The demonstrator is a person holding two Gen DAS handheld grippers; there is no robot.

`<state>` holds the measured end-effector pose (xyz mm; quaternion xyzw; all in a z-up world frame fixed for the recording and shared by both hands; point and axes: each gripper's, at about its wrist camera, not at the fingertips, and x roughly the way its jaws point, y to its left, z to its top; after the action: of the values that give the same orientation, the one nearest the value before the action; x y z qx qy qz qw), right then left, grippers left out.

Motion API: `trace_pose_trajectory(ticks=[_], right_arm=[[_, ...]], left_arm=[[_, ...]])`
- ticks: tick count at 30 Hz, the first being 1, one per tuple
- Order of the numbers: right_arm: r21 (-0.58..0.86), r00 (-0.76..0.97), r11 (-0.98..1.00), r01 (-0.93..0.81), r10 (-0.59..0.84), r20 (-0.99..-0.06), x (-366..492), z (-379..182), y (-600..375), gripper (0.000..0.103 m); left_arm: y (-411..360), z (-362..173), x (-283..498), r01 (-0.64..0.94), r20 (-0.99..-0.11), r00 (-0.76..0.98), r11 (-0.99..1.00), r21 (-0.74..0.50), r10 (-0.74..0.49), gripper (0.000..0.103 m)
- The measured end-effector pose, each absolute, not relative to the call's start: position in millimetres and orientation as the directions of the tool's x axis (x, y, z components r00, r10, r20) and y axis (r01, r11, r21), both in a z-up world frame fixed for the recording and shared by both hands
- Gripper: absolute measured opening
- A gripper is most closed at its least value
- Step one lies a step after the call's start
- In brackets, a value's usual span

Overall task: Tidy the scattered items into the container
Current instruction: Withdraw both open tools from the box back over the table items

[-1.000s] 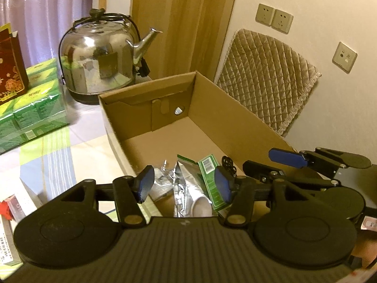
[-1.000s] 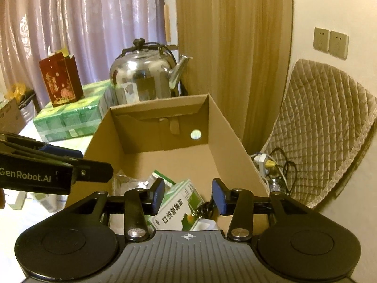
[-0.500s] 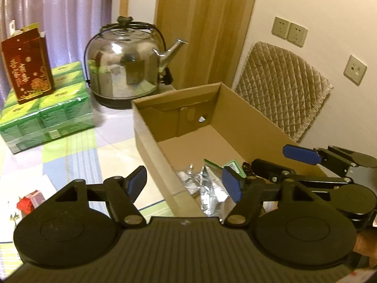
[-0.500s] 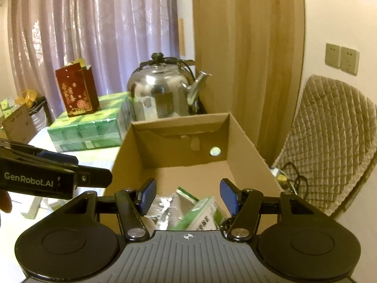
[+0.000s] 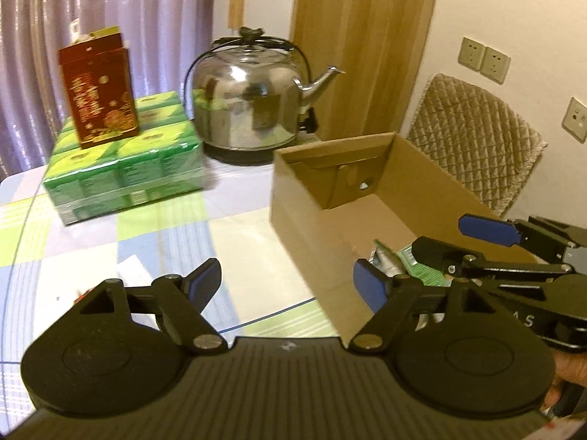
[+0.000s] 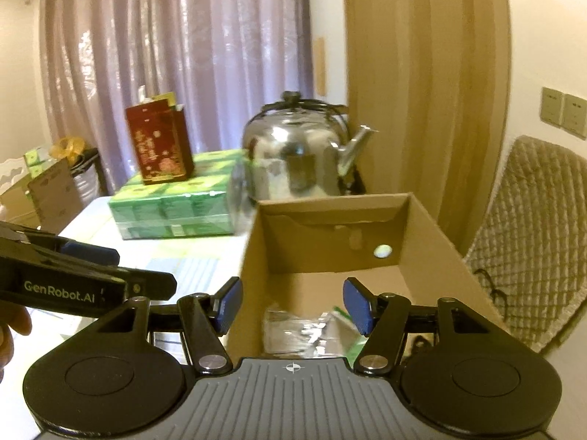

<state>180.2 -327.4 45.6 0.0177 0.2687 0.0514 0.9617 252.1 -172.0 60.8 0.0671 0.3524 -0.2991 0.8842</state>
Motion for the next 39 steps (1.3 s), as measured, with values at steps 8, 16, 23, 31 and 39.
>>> trace_pose_trajectory(ticks=[8,16,23,31,39], right_arm=[[0.059,0.839,0.983,-0.176,0.181,-0.513,187.3,44.8,-285.9,0.059],[0.053,0.82,0.96,-0.276,0.264,-0.508,192.3,41.6,-240.8,0.083],[0.035,0.791,0.939,-0.343,0.308,-0.529,194.6,33.9,-211.8,0.084],[0.011,0.735,0.918,-0.396,0.324,-0.596,204.4,14.1,-189.7,0.085],[-0.03,0.664,0.893,-0.45,0.312,-0.679,230.9,-21.4,-165.8,0.085]], left_arm=[[-119.9,49.1,257.8,0.517,-0.689,0.599,0.854,-0.055,-0.408,0.083],[-65.7,38.3,261.7,0.456,-0.71,0.618,0.889,-0.026,-0.338,0.088],[-29.3,32.7,264.6,0.412,-0.716,0.628,0.911,-0.026,-0.304,0.09],[23.4,13.1,278.1,0.306,-0.744,0.631,0.952,-0.021,-0.219,0.091],[39.2,-14.1,296.8,0.291,-0.768,0.603,0.956,-0.041,-0.216,0.091]])
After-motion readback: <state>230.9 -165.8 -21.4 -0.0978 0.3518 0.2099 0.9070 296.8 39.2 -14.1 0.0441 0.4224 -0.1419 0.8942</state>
